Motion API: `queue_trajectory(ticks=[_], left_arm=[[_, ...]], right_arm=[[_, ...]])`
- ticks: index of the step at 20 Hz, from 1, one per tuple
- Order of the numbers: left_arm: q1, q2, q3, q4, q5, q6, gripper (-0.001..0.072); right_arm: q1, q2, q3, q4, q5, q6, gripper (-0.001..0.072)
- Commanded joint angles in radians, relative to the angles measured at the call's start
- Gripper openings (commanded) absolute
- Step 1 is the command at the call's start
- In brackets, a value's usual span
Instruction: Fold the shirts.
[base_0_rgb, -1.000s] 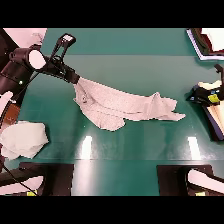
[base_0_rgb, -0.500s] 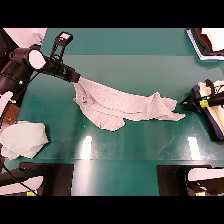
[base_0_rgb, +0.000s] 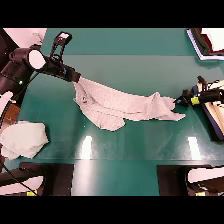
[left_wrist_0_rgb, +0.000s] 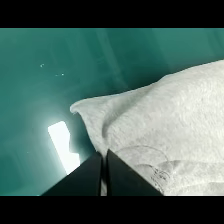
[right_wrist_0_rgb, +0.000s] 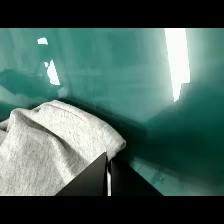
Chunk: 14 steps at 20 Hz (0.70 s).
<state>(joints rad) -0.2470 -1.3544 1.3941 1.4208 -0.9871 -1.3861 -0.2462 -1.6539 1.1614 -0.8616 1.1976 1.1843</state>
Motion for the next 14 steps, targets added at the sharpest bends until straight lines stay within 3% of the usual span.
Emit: queue_trajectory(ticks=[1, 14], left_arm=[[0.000, 0.014, 0.019, 0.005, 0.000, -0.040, 0.0025], [0.000, 0.410, 0.607, 0.061, 0.004, -0.037, 0.0025]], right_arm=[[0.018, 0.034, 0.055, 0.003, 0.009, -0.027, 0.0011], [0.007, 0.606, 0.697, -0.005, -0.014, -0.026, 0.0010]])
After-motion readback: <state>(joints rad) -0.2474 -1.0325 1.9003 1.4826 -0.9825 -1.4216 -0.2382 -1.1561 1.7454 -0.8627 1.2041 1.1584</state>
